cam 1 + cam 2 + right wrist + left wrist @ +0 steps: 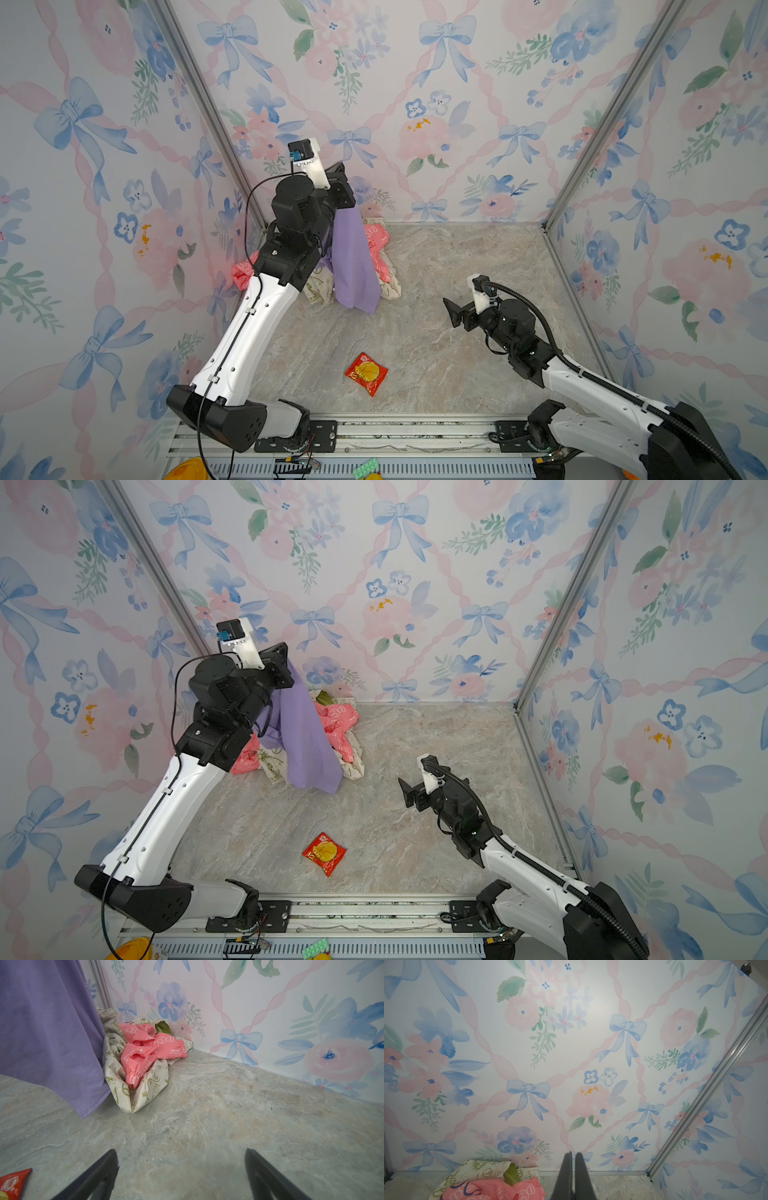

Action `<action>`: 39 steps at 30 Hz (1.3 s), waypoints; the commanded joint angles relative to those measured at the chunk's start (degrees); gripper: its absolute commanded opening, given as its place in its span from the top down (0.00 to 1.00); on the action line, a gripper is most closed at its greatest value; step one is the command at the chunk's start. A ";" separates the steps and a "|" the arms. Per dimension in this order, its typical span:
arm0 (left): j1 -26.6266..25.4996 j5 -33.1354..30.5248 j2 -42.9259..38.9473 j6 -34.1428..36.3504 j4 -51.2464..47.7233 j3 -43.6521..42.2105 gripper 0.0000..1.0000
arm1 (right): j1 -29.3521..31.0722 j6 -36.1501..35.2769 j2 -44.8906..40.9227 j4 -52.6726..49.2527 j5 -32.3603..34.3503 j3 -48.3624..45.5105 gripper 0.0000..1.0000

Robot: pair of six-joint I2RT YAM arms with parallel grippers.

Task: Pick out a specific cloth from the pile
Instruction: 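Lift the lavender shirt high with the left gripper, then carry the lavender shirt away from the pile and lower it with the left gripper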

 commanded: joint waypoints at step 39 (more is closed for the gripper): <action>-25.20 3.03 57.18 -4.10 5.56 36.60 1.00 | -14.95 21.93 -14.76 -12.76 22.07 -5.13 0.03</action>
